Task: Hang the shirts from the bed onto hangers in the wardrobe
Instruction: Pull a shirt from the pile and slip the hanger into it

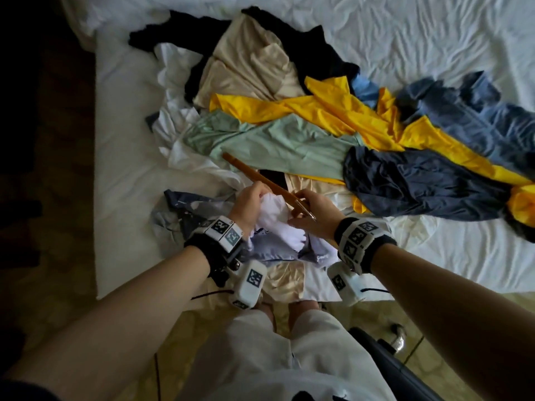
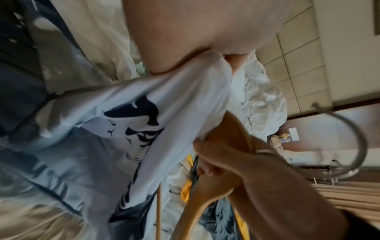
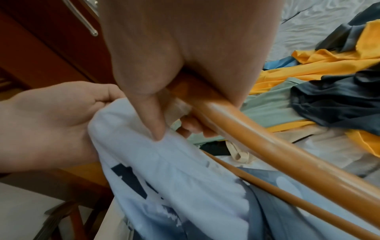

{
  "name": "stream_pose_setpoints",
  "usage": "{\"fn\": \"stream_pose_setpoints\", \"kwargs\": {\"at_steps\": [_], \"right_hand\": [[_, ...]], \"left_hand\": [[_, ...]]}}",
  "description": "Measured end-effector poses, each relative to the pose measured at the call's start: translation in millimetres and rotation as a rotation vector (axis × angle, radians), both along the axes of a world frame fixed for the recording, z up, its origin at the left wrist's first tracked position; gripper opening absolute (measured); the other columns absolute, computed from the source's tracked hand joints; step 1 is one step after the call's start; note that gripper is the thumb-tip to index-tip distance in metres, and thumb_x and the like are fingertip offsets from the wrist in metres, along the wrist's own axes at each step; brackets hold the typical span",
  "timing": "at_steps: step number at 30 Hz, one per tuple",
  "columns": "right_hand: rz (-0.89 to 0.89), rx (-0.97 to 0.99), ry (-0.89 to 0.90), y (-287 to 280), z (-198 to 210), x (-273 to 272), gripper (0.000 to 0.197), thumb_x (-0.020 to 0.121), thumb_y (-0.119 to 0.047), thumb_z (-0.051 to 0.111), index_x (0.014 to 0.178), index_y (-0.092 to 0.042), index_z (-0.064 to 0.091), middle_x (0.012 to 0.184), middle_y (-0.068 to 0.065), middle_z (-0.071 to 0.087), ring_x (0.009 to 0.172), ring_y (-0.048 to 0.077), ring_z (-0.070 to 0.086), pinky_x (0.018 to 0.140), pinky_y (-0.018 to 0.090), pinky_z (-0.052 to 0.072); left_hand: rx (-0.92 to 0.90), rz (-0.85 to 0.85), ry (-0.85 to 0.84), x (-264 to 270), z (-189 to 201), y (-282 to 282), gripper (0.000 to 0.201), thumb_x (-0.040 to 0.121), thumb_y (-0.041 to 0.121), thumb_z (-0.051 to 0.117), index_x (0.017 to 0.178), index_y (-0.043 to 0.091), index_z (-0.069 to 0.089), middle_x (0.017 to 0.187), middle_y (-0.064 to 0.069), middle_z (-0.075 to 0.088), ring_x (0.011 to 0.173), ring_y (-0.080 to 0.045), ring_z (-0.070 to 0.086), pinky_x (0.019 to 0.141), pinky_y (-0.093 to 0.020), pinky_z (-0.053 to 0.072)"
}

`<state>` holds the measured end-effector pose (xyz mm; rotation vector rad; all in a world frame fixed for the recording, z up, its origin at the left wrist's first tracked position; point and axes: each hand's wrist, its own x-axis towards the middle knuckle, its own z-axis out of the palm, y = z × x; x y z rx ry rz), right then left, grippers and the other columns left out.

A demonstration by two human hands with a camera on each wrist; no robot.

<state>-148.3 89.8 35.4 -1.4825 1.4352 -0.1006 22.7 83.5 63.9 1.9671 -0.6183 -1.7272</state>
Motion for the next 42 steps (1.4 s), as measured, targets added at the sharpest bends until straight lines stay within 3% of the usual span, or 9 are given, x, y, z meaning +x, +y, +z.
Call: {"fn": "stream_pose_setpoints", "kwargs": {"at_steps": [3, 7, 11, 15, 20, 24, 32, 37, 42], "right_hand": [[0.010, -0.015, 0.028, 0.7, 5.6, 2.9, 0.037, 0.082, -0.020, 0.075, 0.116, -0.012, 0.063, 0.101, 0.004, 0.072, 0.090, 0.022, 0.066, 0.074, 0.027, 0.047], [-0.062, -0.149, -0.053, -2.9, 14.4, 5.2, 0.035, 0.080, -0.011, 0.076, 0.113, -0.008, 0.064, 0.089, 0.001, 0.068, 0.077, 0.018, 0.062, 0.067, 0.027, 0.044], [-0.077, -0.192, -0.101, -4.6, 18.3, 6.8, 0.042, 0.078, -0.004, 0.074, 0.118, -0.006, 0.061, 0.081, -0.005, 0.062, 0.075, 0.016, 0.059, 0.061, 0.023, 0.040], [-0.029, -0.203, -0.076, 1.3, 15.1, 9.5, 0.040, 0.081, -0.008, 0.073, 0.119, -0.005, 0.060, 0.087, 0.002, 0.065, 0.077, 0.020, 0.060, 0.067, 0.025, 0.039], [-0.076, -0.196, -0.059, 9.5, 4.6, 5.0, 0.035, 0.084, -0.005, 0.069, 0.118, -0.006, 0.060, 0.085, 0.000, 0.067, 0.074, 0.017, 0.060, 0.059, 0.006, 0.037], [-0.107, -0.128, -0.076, 10.4, 4.1, 6.3, 0.034, 0.086, -0.008, 0.068, 0.119, -0.008, 0.061, 0.091, 0.005, 0.071, 0.081, 0.022, 0.065, 0.065, 0.019, 0.042], [-0.061, 0.047, -0.202, 13.7, 16.3, 9.5, 0.038, 0.078, -0.001, 0.069, 0.113, -0.011, 0.060, 0.097, -0.005, 0.074, 0.070, -0.009, 0.062, 0.066, 0.006, 0.045], [0.009, 0.129, -0.106, 19.3, 16.9, 7.0, 0.040, 0.081, -0.013, 0.076, 0.117, -0.012, 0.059, 0.097, -0.001, 0.067, 0.084, 0.018, 0.065, 0.065, 0.018, 0.048], [0.087, -0.043, 0.080, 13.9, 24.7, -6.7, 0.034, 0.082, -0.019, 0.074, 0.113, -0.011, 0.064, 0.104, 0.009, 0.070, 0.097, 0.031, 0.064, 0.073, 0.027, 0.041]], "left_hand": [[-0.013, 0.015, 0.011, 11.2, 11.3, -3.4, 0.027, 0.100, 0.019, 0.045, 0.075, 0.019, 0.053, 0.075, 0.000, 0.052, 0.067, -0.013, 0.049, 0.064, -0.029, 0.042], [-0.152, -0.508, -0.061, 24.7, 16.5, 4.2, 0.016, 0.088, 0.034, 0.069, 0.095, 0.021, 0.065, 0.089, 0.004, 0.067, 0.083, -0.008, 0.063, 0.079, -0.025, 0.052], [-0.333, -0.735, -0.255, 23.7, 6.2, 18.3, 0.028, 0.082, 0.034, 0.078, 0.108, 0.025, 0.072, 0.073, 0.008, 0.067, 0.066, 0.003, 0.061, 0.066, -0.015, 0.043], [-0.501, -0.808, -0.529, 21.8, -3.9, 24.0, 0.030, 0.081, 0.051, 0.063, 0.095, 0.027, 0.076, 0.076, 0.001, 0.071, 0.075, -0.019, 0.067, 0.070, -0.031, 0.052], [-0.524, -0.684, -0.469, 16.9, -12.2, 38.0, 0.015, 0.091, 0.019, 0.066, 0.095, 0.008, 0.076, 0.090, -0.010, 0.074, 0.085, -0.027, 0.067, 0.080, -0.035, 0.052], [-0.398, -0.520, -0.400, 11.3, -13.1, 40.0, 0.013, 0.090, 0.006, 0.062, 0.094, 0.003, 0.074, 0.087, -0.008, 0.073, 0.080, -0.016, 0.060, 0.066, -0.006, 0.040], [-0.166, -0.203, -0.132, 4.3, -2.3, 23.4, 0.034, 0.095, 0.003, 0.042, 0.069, 0.015, 0.059, 0.072, -0.006, 0.059, 0.074, -0.021, 0.055, 0.073, -0.029, 0.045], [-0.154, 0.043, 0.032, 4.3, 24.3, 10.4, 0.038, 0.087, -0.005, 0.034, 0.060, 0.017, 0.048, 0.055, 0.004, 0.050, 0.061, -0.015, 0.047, 0.060, -0.025, 0.041], [-0.320, 0.011, -0.053, 20.1, 60.7, -16.8, 0.026, 0.072, 0.005, 0.042, 0.052, 0.020, 0.050, 0.051, 0.005, 0.049, 0.058, -0.015, 0.045, 0.059, -0.028, 0.035]]}}
